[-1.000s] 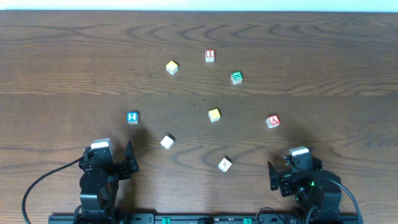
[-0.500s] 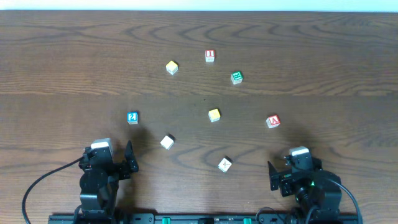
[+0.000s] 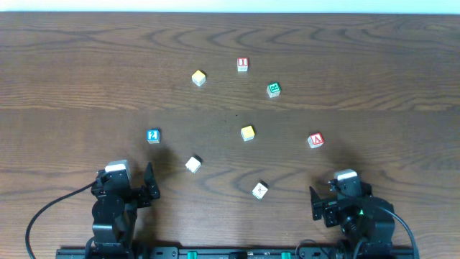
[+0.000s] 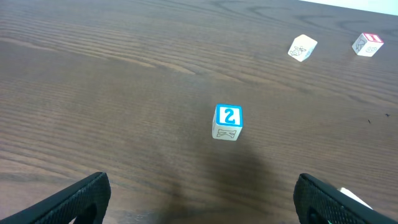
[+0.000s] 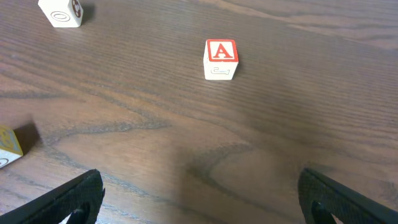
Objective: Spell out Ai2
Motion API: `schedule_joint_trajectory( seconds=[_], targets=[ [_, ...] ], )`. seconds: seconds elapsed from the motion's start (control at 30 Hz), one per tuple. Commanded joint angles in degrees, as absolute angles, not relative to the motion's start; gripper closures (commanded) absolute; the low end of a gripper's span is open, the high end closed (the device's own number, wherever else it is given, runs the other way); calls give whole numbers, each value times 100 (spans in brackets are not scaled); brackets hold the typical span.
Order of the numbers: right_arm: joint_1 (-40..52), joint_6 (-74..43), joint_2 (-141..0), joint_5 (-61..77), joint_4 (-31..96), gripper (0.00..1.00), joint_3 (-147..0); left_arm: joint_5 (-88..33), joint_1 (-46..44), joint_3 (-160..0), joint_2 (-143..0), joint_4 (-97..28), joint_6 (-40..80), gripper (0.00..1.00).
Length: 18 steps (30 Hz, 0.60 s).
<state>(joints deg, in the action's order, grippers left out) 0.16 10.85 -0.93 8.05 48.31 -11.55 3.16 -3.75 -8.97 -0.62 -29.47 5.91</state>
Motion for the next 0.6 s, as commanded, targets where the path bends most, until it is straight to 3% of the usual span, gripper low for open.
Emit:
schedule_joint_trajectory(
  seconds=[0.0, 0.57],
  targets=[
    [-36, 1122, -32, 792, 4838, 1, -1081, 309, -340, -803, -25, -2934, 513, 5],
    [-36, 1122, -32, 685, 4838, 1, -1081, 309, -340, -803, -25, -2936, 513, 5]
  ],
)
